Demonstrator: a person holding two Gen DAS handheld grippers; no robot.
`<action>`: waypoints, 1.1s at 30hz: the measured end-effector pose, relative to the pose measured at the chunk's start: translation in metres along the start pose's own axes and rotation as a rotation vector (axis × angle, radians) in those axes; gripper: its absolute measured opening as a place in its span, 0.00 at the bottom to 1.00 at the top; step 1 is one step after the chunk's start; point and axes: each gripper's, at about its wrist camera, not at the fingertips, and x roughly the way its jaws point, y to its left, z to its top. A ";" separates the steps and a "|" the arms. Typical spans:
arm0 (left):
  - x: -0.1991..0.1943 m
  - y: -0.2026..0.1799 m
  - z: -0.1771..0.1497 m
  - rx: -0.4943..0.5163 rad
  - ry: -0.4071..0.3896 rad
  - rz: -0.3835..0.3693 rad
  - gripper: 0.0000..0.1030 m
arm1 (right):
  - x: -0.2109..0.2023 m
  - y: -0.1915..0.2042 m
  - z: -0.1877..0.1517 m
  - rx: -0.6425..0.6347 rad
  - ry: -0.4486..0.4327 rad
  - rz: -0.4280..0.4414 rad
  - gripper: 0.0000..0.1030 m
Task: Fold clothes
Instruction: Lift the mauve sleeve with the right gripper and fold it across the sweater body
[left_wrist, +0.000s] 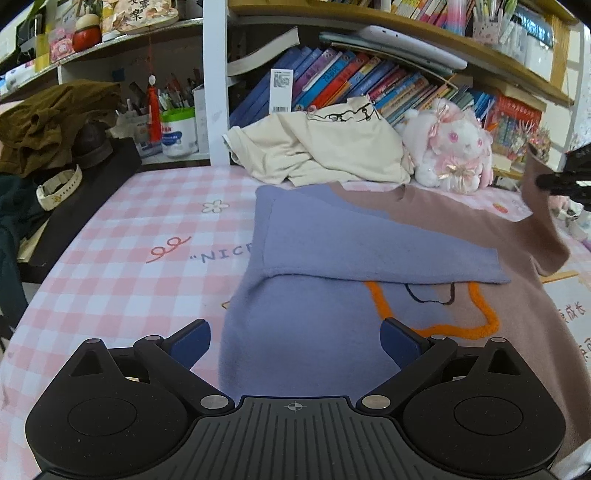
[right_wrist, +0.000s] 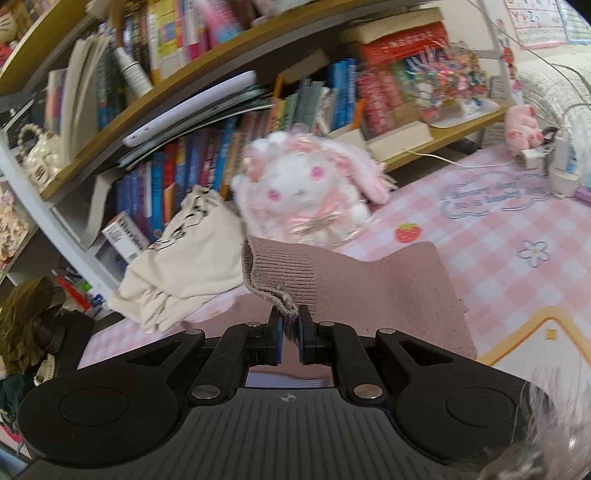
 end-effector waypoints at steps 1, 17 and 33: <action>0.001 0.003 0.000 0.004 0.001 -0.007 0.97 | 0.001 0.008 -0.001 -0.006 -0.001 0.004 0.08; 0.000 0.050 -0.008 -0.019 -0.010 -0.054 0.97 | 0.028 0.114 -0.023 -0.098 0.036 0.101 0.08; -0.002 0.065 -0.013 -0.036 -0.009 -0.057 0.97 | 0.059 0.176 -0.071 -0.206 0.184 0.200 0.08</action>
